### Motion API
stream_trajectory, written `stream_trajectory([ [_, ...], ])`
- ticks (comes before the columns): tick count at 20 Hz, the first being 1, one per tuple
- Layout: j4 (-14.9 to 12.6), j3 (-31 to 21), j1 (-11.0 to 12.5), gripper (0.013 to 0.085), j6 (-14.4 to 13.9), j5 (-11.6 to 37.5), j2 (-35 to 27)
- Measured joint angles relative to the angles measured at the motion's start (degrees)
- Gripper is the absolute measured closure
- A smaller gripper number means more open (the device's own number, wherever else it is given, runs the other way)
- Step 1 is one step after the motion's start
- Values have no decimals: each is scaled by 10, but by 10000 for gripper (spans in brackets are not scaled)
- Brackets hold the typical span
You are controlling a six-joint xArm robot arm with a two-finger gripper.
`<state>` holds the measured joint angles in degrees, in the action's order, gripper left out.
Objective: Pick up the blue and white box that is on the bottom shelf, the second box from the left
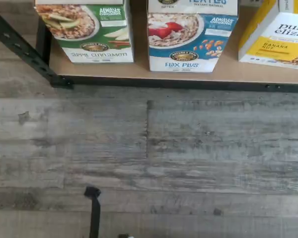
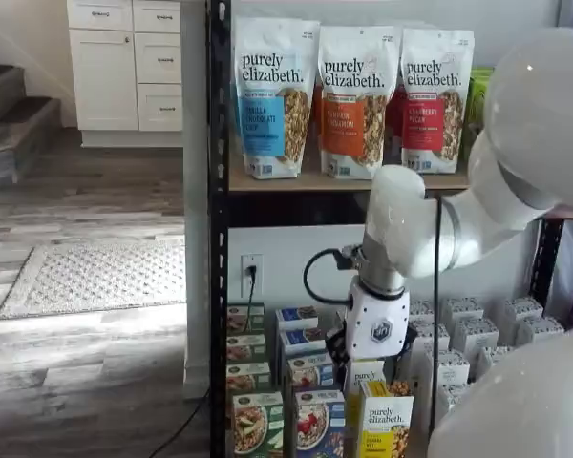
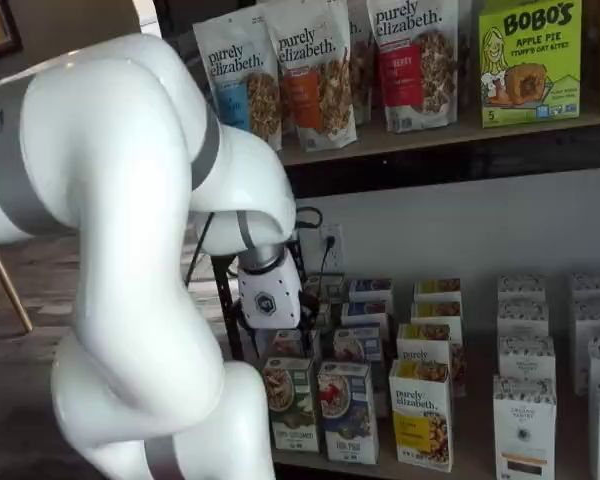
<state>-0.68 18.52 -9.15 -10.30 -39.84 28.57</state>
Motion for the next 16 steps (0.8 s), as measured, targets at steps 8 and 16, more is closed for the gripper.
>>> stream_trajectory([
  [8,2,23,30,130,32,100,-126],
  [16,1,66,63,130,65,167,-239],
])
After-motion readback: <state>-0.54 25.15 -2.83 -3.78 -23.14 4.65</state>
